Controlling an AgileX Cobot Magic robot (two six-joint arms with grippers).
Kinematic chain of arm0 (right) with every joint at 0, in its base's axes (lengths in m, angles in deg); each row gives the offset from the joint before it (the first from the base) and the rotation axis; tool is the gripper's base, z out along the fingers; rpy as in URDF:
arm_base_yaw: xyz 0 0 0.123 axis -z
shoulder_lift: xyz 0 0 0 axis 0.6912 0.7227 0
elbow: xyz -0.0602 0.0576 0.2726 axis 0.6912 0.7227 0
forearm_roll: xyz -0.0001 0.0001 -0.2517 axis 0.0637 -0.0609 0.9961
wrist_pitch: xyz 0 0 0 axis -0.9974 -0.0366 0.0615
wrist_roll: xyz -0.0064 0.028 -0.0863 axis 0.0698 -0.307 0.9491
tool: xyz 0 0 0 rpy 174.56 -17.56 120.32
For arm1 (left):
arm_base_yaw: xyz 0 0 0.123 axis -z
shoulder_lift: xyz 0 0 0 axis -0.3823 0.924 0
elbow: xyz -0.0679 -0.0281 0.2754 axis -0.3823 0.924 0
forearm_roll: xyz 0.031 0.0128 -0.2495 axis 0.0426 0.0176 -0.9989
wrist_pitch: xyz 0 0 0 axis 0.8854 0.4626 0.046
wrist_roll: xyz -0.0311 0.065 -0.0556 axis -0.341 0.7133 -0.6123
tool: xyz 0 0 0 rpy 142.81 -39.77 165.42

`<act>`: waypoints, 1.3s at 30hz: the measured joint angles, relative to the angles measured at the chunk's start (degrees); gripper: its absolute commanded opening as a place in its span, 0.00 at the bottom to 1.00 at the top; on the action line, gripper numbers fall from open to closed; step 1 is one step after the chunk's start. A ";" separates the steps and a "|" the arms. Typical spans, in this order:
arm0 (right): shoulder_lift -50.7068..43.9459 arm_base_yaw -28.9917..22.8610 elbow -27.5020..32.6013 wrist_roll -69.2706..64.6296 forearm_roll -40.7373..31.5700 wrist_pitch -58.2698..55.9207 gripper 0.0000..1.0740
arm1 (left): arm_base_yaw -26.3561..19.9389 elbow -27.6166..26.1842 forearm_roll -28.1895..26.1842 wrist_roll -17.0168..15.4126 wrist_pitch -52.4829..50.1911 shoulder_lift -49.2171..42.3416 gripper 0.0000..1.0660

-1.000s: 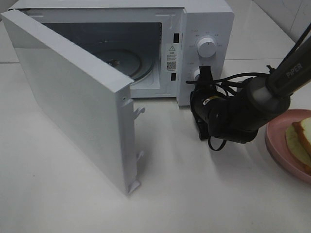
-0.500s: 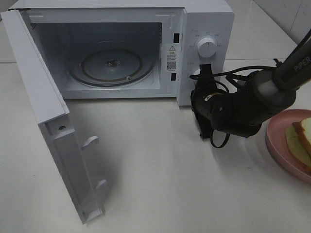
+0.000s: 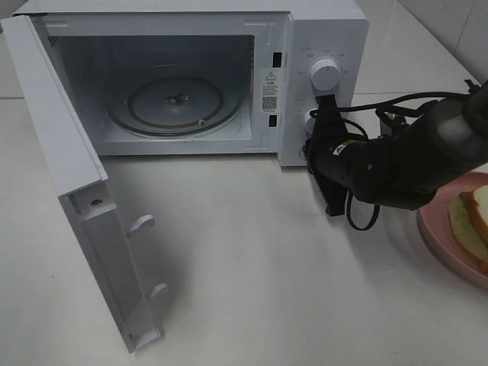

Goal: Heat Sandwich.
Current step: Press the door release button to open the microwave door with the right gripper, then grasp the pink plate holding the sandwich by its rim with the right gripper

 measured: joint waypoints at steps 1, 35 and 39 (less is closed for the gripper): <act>-0.52 0.00 0.52 0.00 0.40 -0.11 0.01 | 0.00 0.00 0.00 0.00 0.00 0.00 0.92; -25.04 0.00 13.58 33.35 6.53 -28.42 0.06 | 0.00 0.00 0.00 0.00 0.00 0.00 0.92; -27.50 0.00 13.58 45.66 6.59 -34.26 0.07 | 0.00 0.00 0.00 0.00 0.00 0.00 0.92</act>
